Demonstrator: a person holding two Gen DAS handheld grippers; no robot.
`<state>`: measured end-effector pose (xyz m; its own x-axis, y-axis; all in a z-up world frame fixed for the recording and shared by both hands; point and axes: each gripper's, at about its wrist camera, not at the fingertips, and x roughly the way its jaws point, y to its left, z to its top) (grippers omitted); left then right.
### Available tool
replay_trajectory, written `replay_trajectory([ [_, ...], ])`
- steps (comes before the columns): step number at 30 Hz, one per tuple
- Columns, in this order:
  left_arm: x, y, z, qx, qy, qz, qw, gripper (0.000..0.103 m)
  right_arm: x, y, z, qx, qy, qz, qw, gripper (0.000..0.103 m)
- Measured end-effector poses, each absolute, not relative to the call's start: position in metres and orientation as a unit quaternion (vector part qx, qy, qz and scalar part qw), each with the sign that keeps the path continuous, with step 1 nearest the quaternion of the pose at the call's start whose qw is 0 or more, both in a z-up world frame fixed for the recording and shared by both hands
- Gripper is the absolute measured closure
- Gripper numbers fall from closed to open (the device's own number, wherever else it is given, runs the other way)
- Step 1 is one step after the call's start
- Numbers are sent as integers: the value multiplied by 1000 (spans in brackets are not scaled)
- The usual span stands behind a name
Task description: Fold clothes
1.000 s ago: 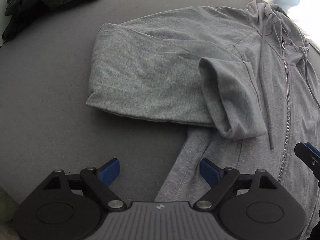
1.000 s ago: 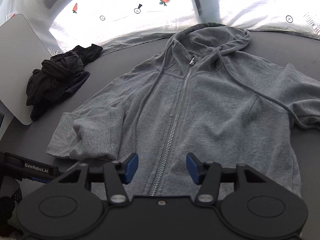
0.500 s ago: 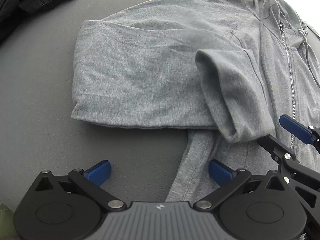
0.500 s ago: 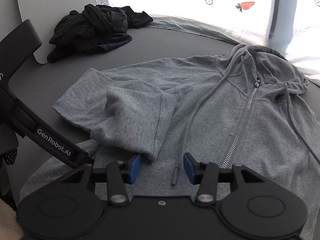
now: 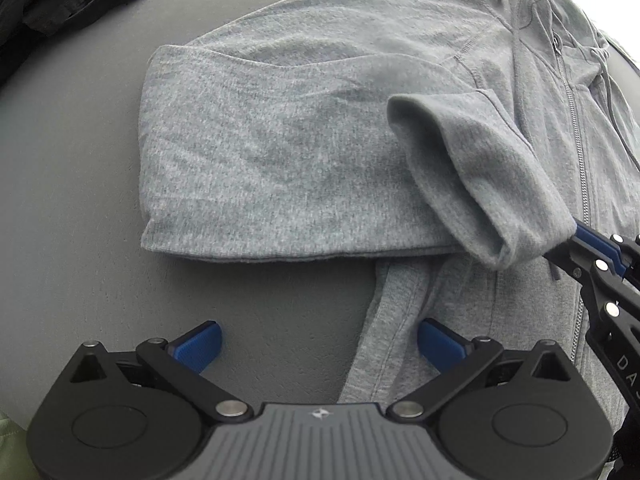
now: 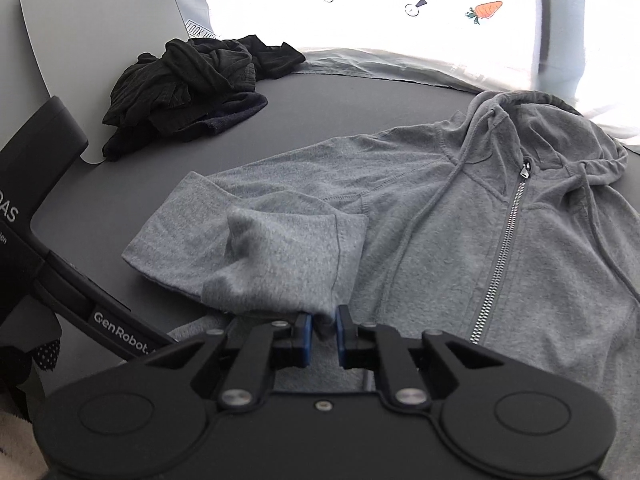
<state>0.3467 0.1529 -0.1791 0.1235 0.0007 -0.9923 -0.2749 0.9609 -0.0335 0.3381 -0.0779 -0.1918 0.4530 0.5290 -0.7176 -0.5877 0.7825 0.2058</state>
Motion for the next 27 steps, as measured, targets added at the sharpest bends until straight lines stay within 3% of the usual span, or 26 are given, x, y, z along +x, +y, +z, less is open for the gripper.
replay_trajectory([
  [3, 348, 155, -177, -105, 655, 94, 742, 0, 340, -79, -191, -30, 411, 324, 851, 88],
  [5, 349, 155, -175, -105, 655, 94, 742, 0, 339, -74, -189, -43, 405, 328, 852, 77],
  [9, 353, 155, -173, -105, 655, 95, 742, 0, 337, -64, -186, -64, 390, 338, 854, 70],
  [10, 353, 155, -173, -104, 655, 95, 742, 0, 337, -61, -185, -68, 386, 342, 854, 65],
  [15, 352, 153, -169, -104, 654, 96, 743, 0, 340, -53, -183, -87, 369, 344, 859, 64],
  [16, 351, 153, -169, -104, 653, 97, 744, 0, 341, -53, -182, -84, 365, 343, 861, 67],
  [18, 343, 152, -167, -104, 653, 96, 744, 0, 343, -54, -179, -77, 361, 340, 865, 88],
  [27, 321, 139, -159, -102, 643, 101, 752, 0, 357, -125, -149, 33, 315, 236, 919, 92],
])
